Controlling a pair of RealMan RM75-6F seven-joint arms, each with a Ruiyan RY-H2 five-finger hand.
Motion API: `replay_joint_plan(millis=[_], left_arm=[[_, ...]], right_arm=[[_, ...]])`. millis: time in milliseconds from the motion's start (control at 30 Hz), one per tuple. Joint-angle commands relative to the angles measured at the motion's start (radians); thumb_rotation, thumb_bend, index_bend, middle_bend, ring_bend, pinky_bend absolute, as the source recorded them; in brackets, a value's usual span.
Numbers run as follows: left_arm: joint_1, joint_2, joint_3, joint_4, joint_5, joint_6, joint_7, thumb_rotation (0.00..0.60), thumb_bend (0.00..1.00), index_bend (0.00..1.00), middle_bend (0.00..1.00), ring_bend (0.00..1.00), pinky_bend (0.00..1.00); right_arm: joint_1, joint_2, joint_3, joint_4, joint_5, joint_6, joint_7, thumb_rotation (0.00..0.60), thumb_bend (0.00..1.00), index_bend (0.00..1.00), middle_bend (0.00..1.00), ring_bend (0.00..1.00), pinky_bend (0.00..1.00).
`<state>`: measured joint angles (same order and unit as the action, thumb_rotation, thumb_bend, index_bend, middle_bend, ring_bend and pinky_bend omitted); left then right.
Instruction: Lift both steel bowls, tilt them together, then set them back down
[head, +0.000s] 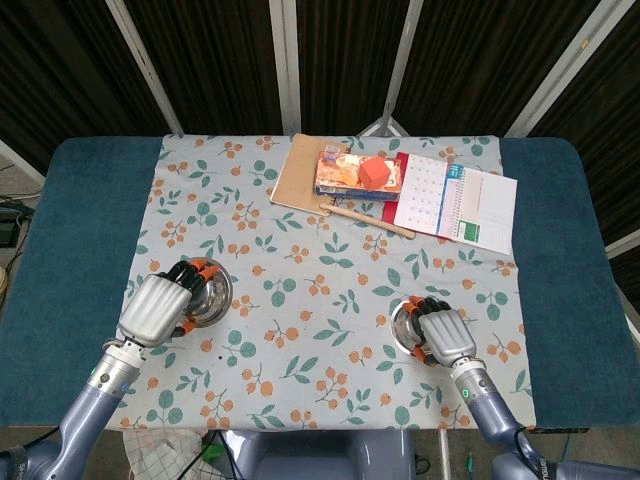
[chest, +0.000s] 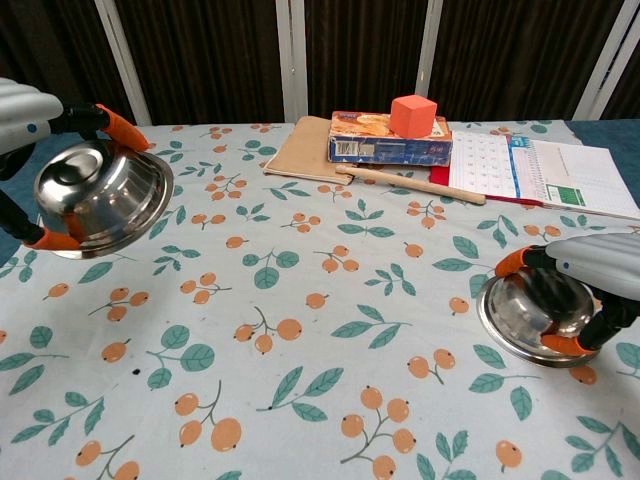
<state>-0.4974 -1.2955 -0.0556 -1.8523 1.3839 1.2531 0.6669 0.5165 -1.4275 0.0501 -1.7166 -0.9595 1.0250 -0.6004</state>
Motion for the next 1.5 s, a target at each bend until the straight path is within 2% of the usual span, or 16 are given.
replay_joint_plan(millis=[33, 200, 367, 500, 667, 867, 933, 967, 1167, 1200, 1333, 1500], left_arm=[[0.000, 0.000, 0.000, 0.000, 0.003, 0.001, -0.001, 0.600, 0.34, 0.42, 0.54, 0.43, 0.65], [-0.003, -0.009, -0.003, 0.012, 0.040, 0.010, -0.029, 0.600, 0.35, 0.42, 0.54, 0.42, 0.65], [-0.004, -0.045, -0.003, 0.071, 0.144, 0.054, -0.128, 0.600, 0.36, 0.42, 0.54, 0.42, 0.65], [-0.004, -0.076, -0.001, 0.136, 0.230, 0.103, -0.217, 0.600, 0.36, 0.42, 0.54, 0.42, 0.65], [-0.013, -0.116, 0.001, 0.221, 0.333, 0.166, -0.344, 0.600, 0.35, 0.42, 0.53, 0.42, 0.65], [-0.025, -0.175, -0.018, 0.344, 0.439, 0.282, -0.488, 0.600, 0.35, 0.42, 0.53, 0.42, 0.65], [-0.026, -0.193, -0.023, 0.392, 0.463, 0.322, -0.534, 0.600, 0.35, 0.42, 0.53, 0.42, 0.65], [-0.028, -0.207, -0.027, 0.432, 0.478, 0.350, -0.569, 0.600, 0.35, 0.42, 0.53, 0.42, 0.65], [-0.045, -0.265, -0.042, 0.569, 0.520, 0.441, -0.709, 0.600, 0.35, 0.42, 0.53, 0.42, 0.65], [-0.053, -0.280, -0.045, 0.601, 0.537, 0.465, -0.735, 0.600, 0.36, 0.41, 0.53, 0.42, 0.65], [-0.072, -0.309, -0.048, 0.670, 0.580, 0.523, -0.792, 0.600, 0.39, 0.41, 0.53, 0.42, 0.65], [-0.084, -0.337, -0.044, 0.745, 0.615, 0.598, -0.867, 0.600, 0.40, 0.42, 0.53, 0.42, 0.65]], right_arm=[[-0.004, 0.000, 0.001, -0.007, -0.010, 0.017, 0.007, 0.600, 0.39, 0.62, 0.59, 0.60, 0.78], [-0.023, 0.021, 0.003, -0.042, -0.064, 0.072, 0.035, 0.600, 0.39, 0.64, 0.61, 0.62, 0.81], [-0.050, 0.089, 0.016, -0.121, -0.131, 0.122, 0.109, 0.600, 0.39, 0.65, 0.61, 0.63, 0.82], [-0.068, 0.162, 0.041, -0.178, -0.162, 0.139, 0.198, 0.600, 0.39, 0.65, 0.61, 0.63, 0.82], [-0.091, 0.250, 0.101, -0.251, -0.189, 0.135, 0.420, 0.600, 0.39, 0.66, 0.62, 0.63, 0.82], [-0.125, 0.369, 0.212, -0.318, -0.198, 0.045, 0.925, 0.600, 0.39, 0.66, 0.62, 0.63, 0.82], [-0.133, 0.407, 0.241, -0.309, -0.231, -0.008, 1.118, 0.600, 0.39, 0.66, 0.62, 0.63, 0.82], [-0.136, 0.441, 0.255, -0.297, -0.257, -0.063, 1.260, 0.600, 0.39, 0.66, 0.62, 0.63, 0.82], [-0.134, 0.531, 0.312, -0.235, -0.382, -0.219, 1.818, 0.600, 0.39, 0.66, 0.62, 0.63, 0.82], [-0.133, 0.544, 0.321, -0.220, -0.424, -0.241, 1.956, 0.600, 0.39, 0.66, 0.62, 0.63, 0.82], [-0.122, 0.570, 0.316, -0.176, -0.563, -0.258, 2.243, 0.600, 0.39, 0.66, 0.62, 0.63, 0.82], [-0.092, 0.591, 0.258, -0.067, -0.764, -0.191, 2.526, 0.600, 0.39, 0.66, 0.62, 0.63, 0.82]])
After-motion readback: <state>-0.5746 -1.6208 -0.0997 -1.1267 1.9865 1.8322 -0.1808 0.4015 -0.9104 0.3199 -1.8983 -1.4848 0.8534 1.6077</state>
